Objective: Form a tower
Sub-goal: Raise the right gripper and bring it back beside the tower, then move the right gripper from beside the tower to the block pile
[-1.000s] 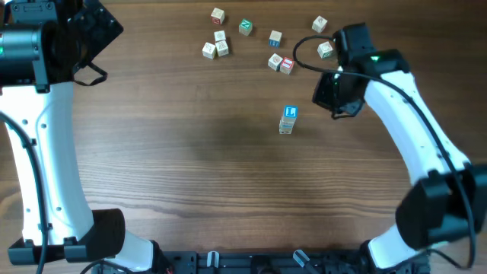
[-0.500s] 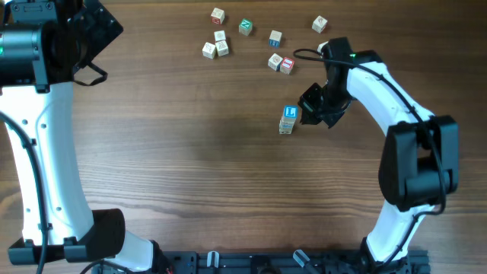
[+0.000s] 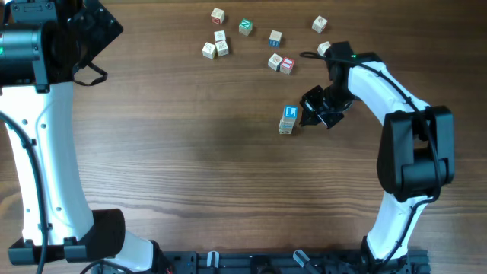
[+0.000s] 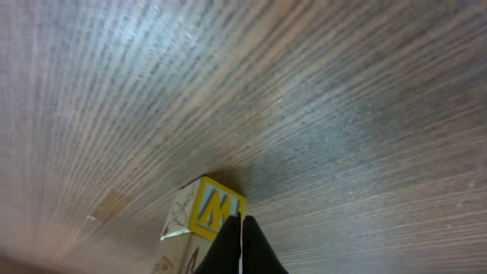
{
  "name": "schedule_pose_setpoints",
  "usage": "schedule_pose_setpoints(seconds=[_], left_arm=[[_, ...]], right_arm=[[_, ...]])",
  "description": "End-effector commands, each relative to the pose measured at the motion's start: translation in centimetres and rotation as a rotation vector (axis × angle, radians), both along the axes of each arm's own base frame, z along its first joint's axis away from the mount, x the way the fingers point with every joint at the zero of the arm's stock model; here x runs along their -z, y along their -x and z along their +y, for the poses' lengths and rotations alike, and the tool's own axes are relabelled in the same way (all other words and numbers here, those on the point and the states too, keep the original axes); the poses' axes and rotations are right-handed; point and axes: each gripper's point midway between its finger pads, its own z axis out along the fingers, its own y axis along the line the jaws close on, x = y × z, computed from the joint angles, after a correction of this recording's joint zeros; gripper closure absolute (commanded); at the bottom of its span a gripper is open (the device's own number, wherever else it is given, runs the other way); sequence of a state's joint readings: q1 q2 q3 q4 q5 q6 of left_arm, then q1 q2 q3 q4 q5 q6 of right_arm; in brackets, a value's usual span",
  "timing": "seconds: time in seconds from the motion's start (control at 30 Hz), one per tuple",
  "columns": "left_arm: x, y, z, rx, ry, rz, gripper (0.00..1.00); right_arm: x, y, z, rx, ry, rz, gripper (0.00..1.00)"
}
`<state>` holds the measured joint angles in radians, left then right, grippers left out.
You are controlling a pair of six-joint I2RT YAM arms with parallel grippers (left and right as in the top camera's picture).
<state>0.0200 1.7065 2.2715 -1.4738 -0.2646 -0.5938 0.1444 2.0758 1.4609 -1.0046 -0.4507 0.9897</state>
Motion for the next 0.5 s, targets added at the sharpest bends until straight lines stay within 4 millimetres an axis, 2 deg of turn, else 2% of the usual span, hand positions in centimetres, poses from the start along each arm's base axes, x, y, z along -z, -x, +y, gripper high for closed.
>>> schedule_pose_setpoints(seconds=[0.0, 0.17, 0.33, 0.47], left_arm=[[-1.1, 0.5, 0.4, -0.025, -0.005, -0.034, 0.00], [-1.1, 0.5, 0.4, -0.025, -0.005, -0.034, 0.00], [-1.1, 0.5, 0.4, -0.025, -0.005, -0.034, 0.00], [-1.1, 0.5, 0.4, -0.025, -0.005, -0.034, 0.00]], right_arm=[[0.2, -0.1, 0.1, 0.005, -0.057, 0.006, 0.96], [0.2, -0.6, 0.3, 0.007, -0.067, -0.013, 0.96], [1.2, -0.2, -0.4, 0.035, -0.040, 0.009, 0.96], [2.3, 0.2, -0.1, 0.039, -0.126, 0.058, 0.96]])
